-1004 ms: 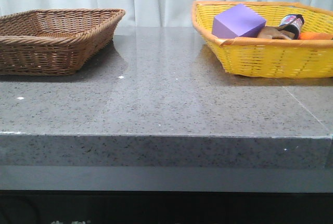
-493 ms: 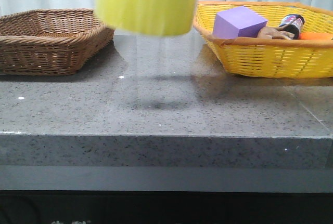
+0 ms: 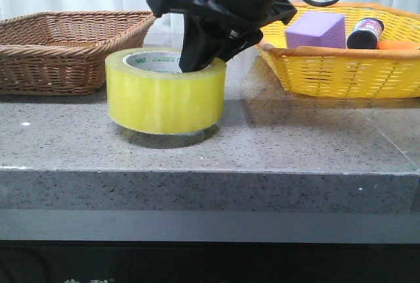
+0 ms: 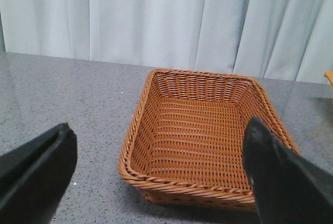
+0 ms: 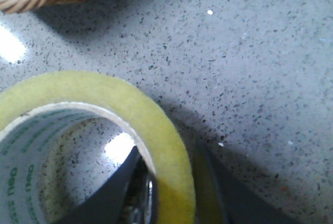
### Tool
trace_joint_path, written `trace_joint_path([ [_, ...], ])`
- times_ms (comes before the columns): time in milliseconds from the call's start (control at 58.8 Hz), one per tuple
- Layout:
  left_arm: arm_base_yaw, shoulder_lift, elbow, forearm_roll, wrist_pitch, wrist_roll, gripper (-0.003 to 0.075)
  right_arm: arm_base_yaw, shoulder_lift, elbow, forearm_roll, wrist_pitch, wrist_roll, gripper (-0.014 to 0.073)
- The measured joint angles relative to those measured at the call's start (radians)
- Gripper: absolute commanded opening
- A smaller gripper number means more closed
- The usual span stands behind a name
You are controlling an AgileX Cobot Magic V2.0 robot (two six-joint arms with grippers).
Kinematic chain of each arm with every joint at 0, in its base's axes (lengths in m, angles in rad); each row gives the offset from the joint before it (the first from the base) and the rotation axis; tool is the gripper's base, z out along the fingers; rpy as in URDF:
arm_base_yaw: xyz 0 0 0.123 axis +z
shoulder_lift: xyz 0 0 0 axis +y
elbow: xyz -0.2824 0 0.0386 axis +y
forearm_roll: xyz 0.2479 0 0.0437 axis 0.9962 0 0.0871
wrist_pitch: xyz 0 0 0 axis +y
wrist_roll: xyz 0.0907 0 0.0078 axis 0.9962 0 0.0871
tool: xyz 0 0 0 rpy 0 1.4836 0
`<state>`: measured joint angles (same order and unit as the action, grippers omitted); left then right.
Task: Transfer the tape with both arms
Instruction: 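Lift the tape roll out and carry it toward the table center, then set the tape roll on the table, open and raise the right gripper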
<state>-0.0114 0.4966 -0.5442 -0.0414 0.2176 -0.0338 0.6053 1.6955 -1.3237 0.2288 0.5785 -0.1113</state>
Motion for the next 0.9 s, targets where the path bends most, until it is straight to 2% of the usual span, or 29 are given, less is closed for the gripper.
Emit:
trace_joint_path([
  [119, 0.0, 0.0, 0.0, 0.0, 0.0, 0.0, 0.0638, 0.0, 0.002, 0.0, -0.002, 0.0, 0.0, 0.0127],
  [323, 0.0, 0.0, 0.0, 0.0, 0.0, 0.0, 0.0638, 0.0, 0.002, 0.0, -0.002, 0.0, 0.0, 0.0254],
  [510, 0.0, 0.0, 0.0, 0.0, 0.0, 0.0, 0.0638, 0.0, 0.002, 0.0, -0.002, 0.0, 0.0, 0.03],
  [800, 0.0, 0.0, 0.0, 0.0, 0.0, 0.0, 0.0638, 0.0, -0.03, -0.007, 0.0, -0.002, 0.0, 0.031],
  [902, 0.0, 0.0, 0.0, 0.0, 0.0, 0.0, 0.0638, 0.0, -0.081, -0.015, 0.0, -0.02, 0.0, 0.0287],
])
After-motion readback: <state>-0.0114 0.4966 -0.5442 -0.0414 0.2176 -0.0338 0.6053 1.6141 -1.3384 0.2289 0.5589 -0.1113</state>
